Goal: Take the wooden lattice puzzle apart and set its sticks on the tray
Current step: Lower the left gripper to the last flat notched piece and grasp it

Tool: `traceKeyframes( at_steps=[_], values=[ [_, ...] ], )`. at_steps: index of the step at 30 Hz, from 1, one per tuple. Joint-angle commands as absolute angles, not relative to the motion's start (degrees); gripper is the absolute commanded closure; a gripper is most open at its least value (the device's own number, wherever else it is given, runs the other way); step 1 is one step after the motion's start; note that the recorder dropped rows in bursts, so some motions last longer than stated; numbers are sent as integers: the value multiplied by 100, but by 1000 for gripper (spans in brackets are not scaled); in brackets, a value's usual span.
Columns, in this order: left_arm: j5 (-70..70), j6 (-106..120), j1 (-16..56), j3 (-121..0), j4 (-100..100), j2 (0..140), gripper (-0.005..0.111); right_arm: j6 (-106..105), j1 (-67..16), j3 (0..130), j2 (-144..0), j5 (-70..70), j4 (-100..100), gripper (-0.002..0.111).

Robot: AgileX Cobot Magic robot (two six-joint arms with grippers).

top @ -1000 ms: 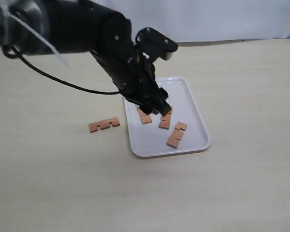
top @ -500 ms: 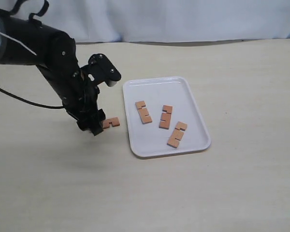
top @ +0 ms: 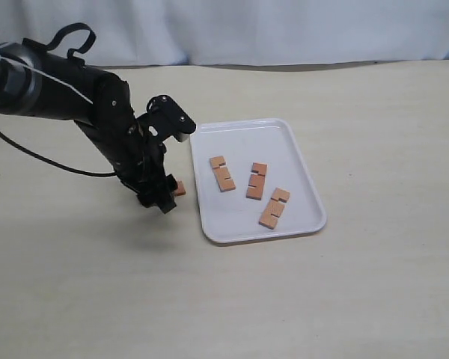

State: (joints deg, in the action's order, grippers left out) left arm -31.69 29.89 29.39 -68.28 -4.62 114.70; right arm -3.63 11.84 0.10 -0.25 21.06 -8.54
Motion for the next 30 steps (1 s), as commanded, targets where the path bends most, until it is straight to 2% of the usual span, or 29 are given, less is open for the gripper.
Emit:
traceKeyframes(
  at_steps=[1, 6, 30],
  values=[
    [-3083, 2995, 2929, -6810, -524, 11464, 41, -375, 1216, 0, 0, 2089, -853, 104],
    [-3426, 3215, 2941, -6810, -524, 11464, 41, -375, 1216, 0, 0, 2099, -853, 104],
    [-3363, 3435, 2794, -6932, -947, 11680, 41, -375, 1216, 0, 0, 2099, -853, 104]
  ],
)
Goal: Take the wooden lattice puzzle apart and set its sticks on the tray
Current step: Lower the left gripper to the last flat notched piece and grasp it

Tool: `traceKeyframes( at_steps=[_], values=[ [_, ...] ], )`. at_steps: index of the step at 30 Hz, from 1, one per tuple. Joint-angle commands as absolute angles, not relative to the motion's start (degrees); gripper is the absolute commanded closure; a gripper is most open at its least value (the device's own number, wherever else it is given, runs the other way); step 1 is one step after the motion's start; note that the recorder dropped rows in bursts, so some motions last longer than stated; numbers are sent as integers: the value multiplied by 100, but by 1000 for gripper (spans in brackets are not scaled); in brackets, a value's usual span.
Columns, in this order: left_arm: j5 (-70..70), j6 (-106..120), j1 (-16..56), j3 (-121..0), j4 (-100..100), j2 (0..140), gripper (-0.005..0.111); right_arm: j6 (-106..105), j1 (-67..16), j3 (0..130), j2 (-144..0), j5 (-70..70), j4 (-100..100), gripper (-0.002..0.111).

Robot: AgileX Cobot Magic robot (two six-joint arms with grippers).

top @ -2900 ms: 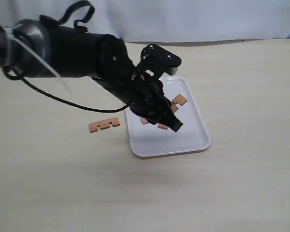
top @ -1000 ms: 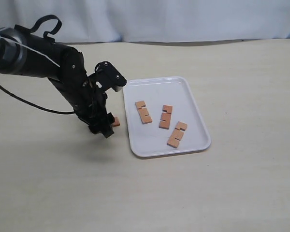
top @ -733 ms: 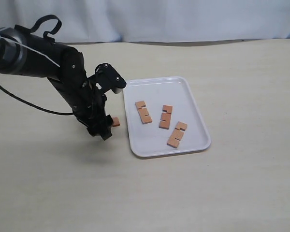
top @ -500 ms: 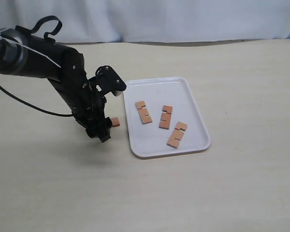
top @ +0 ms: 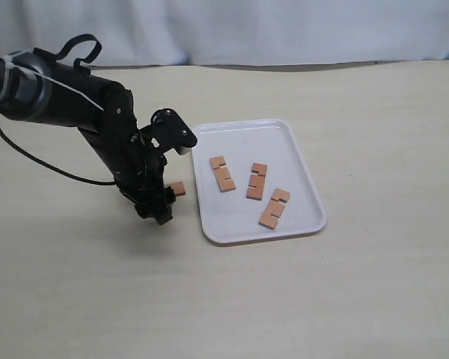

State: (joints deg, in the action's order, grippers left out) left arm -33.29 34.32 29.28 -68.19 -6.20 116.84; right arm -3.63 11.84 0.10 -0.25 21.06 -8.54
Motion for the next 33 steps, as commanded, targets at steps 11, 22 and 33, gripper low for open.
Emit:
traceKeyframes(
  at_steps=[11, 22, 33],
  values=[
    [-3641, 3719, 2598, -7176, -1413, 11817, 45, -375, 1216, 0, 0, 2099, -853, 104],
    [-3393, 3719, 2598, -7176, -1665, 11903, 46, -375, 1216, 0, 0, 2099, -853, 104],
    [-3207, 3719, 2598, -7176, -1760, 11965, 48, -375, 1216, 0, 0, 2099, -853, 104]
  ],
)
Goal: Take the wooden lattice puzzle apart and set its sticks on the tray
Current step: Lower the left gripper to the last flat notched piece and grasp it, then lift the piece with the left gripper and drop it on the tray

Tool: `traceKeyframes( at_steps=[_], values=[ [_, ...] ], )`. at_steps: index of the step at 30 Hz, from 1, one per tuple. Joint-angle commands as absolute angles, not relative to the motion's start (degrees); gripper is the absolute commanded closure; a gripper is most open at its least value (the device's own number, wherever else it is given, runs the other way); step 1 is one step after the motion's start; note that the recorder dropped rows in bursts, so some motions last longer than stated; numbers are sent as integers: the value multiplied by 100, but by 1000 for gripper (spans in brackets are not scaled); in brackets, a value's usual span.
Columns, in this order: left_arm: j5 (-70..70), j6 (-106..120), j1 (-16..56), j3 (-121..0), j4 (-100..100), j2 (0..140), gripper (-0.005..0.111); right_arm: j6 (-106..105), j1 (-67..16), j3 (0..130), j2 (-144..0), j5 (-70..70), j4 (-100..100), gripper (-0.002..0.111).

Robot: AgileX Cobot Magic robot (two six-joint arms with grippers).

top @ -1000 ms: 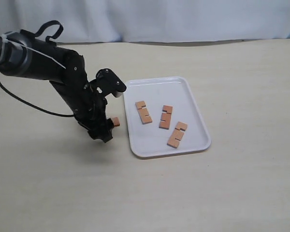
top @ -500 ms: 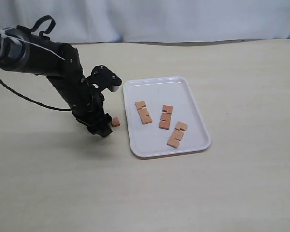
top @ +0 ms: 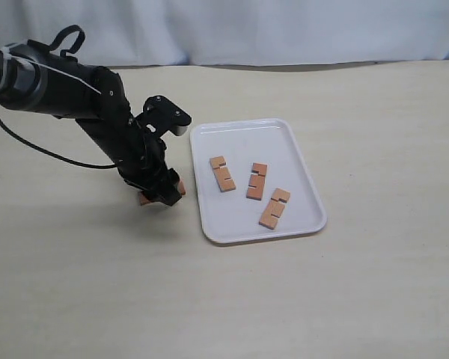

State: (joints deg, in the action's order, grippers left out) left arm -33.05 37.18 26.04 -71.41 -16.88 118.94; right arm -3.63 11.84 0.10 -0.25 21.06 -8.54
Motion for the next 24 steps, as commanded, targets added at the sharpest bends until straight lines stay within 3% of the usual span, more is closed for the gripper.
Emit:
traceKeyframes(
  at_steps=[1, 10, 12, 16, 24],
  values=[
    [-3207, 3719, 2598, -7176, -1760, 11981, 48, -375, 1216, 0, 0, 2099, -853, 104],
    [-3183, 3719, 2598, -7176, -1787, 12044, 51, -375, 1216, 0, 0, 2099, -853, 104],
    [-3183, 3730, 2598, -7176, -1765, 12044, 65, -375, 1216, 0, 0, 2099, -853, 104],
    [-3203, 3771, 2598, -7176, -1700, 12044, 107, -375, 1216, 0, 0, 2099, -853, 104],
    [-3483, 3787, 2598, -7176, -1600, 11598, 107, -375, 1216, 0, 0, 2099, -853, 104]
  ],
)
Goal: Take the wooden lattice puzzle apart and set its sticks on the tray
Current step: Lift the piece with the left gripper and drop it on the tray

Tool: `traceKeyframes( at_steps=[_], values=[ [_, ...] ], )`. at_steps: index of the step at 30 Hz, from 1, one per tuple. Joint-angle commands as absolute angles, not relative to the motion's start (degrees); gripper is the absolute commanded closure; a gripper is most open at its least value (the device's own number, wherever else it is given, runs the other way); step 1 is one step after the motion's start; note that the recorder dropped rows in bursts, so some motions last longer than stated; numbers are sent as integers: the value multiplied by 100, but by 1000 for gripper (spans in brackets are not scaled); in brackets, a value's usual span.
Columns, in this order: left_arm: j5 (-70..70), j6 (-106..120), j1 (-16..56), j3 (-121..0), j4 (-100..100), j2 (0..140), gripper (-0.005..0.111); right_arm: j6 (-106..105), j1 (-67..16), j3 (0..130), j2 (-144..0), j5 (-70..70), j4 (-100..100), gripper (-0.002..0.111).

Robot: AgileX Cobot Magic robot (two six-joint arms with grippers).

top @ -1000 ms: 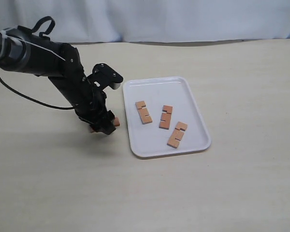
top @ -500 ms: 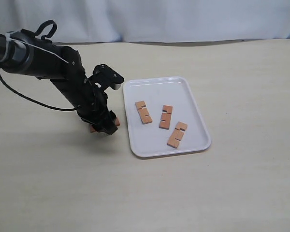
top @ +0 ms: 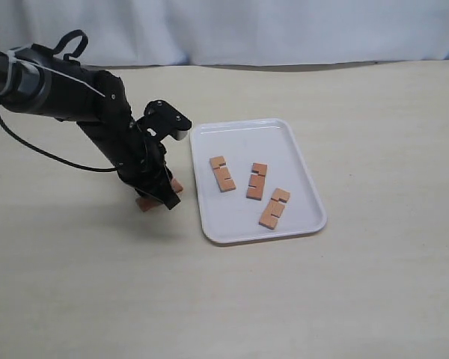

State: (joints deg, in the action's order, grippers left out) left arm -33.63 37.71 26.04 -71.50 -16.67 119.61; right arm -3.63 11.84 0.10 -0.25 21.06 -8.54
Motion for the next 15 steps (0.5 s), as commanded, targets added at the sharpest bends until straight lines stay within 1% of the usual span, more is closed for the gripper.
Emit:
traceKeyframes(
  at_steps=[1, 5, 9, 11, 12, 15],
  values=[
    [-3483, 3787, 2598, -7176, -1613, 11481, 107, -375, 1216, 0, 0, 2099, -853, 104],
    [-3387, 3787, 2598, -7176, -1845, 10887, 107, -375, 1216, 0, 0, 2099, -853, 104],
    [-3064, 3787, 2618, -7176, -2689, 10603, 107, -375, 1216, 0, 0, 2099, -853, 104],
    [-2625, 3787, 2831, -7176, -3128, 10630, 107, -375, 1216, 0, 0, 2099, -853, 104],
    [-2206, 3775, 3106, -7189, -3216, 10713, 107, -375, 1216, 0, 0, 2099, -853, 104],
    [-1916, 3475, 3570, -7623, -3216, 11147, 107, -375, 1216, 0, 0, 2099, -853, 104]
  ],
)
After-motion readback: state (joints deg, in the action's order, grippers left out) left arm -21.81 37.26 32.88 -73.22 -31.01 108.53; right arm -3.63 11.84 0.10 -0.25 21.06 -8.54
